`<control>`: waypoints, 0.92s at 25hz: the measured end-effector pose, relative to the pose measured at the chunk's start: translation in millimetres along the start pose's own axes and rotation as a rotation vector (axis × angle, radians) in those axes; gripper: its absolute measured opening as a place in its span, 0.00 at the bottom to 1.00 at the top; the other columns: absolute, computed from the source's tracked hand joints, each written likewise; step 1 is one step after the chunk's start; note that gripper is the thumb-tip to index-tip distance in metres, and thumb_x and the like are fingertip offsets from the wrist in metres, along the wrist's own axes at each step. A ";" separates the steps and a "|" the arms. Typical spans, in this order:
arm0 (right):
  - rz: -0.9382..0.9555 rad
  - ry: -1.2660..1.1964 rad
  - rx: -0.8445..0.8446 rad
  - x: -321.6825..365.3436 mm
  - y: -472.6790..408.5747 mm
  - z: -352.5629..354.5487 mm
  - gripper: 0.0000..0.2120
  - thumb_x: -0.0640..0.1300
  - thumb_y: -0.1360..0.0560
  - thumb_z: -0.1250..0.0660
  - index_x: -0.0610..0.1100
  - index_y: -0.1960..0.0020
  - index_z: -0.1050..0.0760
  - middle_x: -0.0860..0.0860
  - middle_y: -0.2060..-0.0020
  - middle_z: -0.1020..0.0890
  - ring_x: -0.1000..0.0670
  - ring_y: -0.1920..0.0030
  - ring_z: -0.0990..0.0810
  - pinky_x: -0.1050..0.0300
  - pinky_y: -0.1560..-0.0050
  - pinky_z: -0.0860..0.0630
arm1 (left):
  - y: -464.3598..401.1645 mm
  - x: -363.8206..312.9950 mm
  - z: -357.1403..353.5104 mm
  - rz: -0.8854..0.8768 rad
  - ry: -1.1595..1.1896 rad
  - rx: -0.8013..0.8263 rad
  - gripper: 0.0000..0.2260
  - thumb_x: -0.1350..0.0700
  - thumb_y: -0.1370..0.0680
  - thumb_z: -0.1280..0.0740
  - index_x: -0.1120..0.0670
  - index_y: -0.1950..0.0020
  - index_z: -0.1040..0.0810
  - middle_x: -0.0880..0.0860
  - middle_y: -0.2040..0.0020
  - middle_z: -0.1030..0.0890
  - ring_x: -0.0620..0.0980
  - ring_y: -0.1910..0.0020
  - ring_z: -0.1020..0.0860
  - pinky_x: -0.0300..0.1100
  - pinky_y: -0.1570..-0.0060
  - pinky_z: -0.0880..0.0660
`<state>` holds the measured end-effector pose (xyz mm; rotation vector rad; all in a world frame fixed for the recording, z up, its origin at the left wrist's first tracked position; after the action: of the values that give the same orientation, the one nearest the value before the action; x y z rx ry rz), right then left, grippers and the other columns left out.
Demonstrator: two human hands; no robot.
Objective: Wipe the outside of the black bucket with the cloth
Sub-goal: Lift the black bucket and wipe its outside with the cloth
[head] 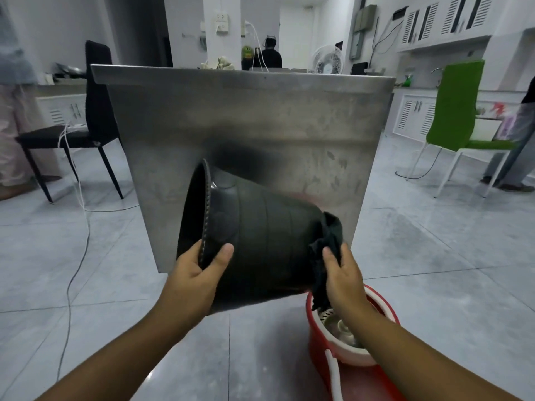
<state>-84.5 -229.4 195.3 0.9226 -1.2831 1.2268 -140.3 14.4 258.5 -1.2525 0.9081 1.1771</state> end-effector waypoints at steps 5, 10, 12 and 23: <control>0.575 0.568 0.136 -8.8 38.9 -25.0 0.34 0.45 0.18 0.44 0.63 0.23 0.62 0.64 0.21 0.58 0.55 0.21 0.61 0.48 0.24 0.55 | -7.0 15.4 21.6 0.209 0.201 -0.215 0.12 0.47 0.20 0.40 0.50 0.53 0.20 0.53 0.54 0.16 0.53 0.53 0.19 0.45 0.60 0.25; 1.100 1.027 0.318 0.4 78.0 -75.0 0.33 0.48 0.22 0.39 0.47 0.21 0.48 0.50 0.20 0.46 0.44 0.20 0.49 0.39 0.25 0.46 | -5.0 26.1 19.0 0.247 0.203 -0.112 0.14 0.46 0.20 0.40 0.53 0.50 0.18 0.54 0.56 0.12 0.55 0.54 0.15 0.48 0.55 0.21; 1.125 0.963 0.332 28.5 79.5 -79.9 0.32 0.48 0.23 0.39 0.45 0.22 0.44 0.48 0.21 0.41 0.45 0.21 0.46 0.43 0.24 0.46 | 4.2 21.4 2.3 0.152 0.170 -0.029 0.17 0.46 0.22 0.39 0.55 0.50 0.17 0.53 0.55 0.12 0.51 0.54 0.14 0.43 0.55 0.19; 0.377 0.702 0.093 6.0 5.3 4.0 0.22 0.53 0.19 0.46 0.52 0.26 0.34 0.54 0.30 0.26 0.49 0.30 0.28 0.50 0.32 0.29 | 12.2 36.7 -11.0 0.147 0.093 -0.091 0.16 0.48 0.20 0.41 0.53 0.52 0.16 0.50 0.56 0.12 0.50 0.52 0.15 0.48 0.46 0.21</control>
<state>-91.1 -231.6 200.9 0.2501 -0.8463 1.7166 -143.7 8.3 218.9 -1.3410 1.0398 1.2968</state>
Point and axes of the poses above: each hand's wrist, its own y-axis away from the middle knuckle, its own z-axis out of the back of the hand, x = y × z, the point moved 7 cm from there along -y, towards the middle knuckle
